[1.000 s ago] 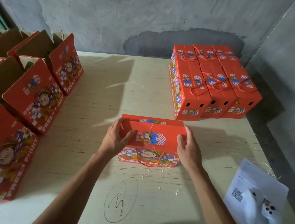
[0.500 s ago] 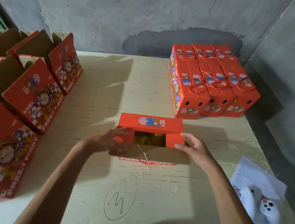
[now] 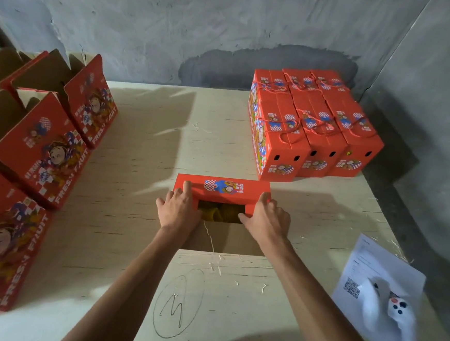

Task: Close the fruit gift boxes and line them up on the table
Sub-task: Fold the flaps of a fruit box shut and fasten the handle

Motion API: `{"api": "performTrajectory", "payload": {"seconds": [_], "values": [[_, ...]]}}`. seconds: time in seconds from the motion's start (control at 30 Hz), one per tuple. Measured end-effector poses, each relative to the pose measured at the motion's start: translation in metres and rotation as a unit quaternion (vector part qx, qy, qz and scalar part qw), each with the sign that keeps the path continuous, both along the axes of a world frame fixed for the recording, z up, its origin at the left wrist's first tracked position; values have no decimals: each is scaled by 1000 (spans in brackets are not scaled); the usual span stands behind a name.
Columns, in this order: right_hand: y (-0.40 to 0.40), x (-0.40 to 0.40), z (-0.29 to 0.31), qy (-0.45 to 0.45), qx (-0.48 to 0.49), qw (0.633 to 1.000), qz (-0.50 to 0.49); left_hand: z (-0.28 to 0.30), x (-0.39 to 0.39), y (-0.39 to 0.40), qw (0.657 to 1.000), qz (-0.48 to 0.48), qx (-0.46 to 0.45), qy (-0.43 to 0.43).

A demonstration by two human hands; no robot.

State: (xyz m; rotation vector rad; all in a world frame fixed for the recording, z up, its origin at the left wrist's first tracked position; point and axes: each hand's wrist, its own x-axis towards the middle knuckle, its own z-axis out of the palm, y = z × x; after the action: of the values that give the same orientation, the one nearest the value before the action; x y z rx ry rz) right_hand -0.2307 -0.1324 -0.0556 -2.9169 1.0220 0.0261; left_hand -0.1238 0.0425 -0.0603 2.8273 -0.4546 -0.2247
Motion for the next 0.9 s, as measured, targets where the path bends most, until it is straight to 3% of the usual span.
{"api": "performTrajectory", "payload": {"seconds": [0.23,0.67,0.9], "values": [[-3,0,-3,12,-23,1000,5,-13,-5,5,994,21,-97,-43],[-11,2,-9,-5,-8,1000,19,-22,-5,4,995,28,-76,-60],[-15,-9,-20,-38,-5,999,36,-21,-4,11,989,15,-137,-56]]}}
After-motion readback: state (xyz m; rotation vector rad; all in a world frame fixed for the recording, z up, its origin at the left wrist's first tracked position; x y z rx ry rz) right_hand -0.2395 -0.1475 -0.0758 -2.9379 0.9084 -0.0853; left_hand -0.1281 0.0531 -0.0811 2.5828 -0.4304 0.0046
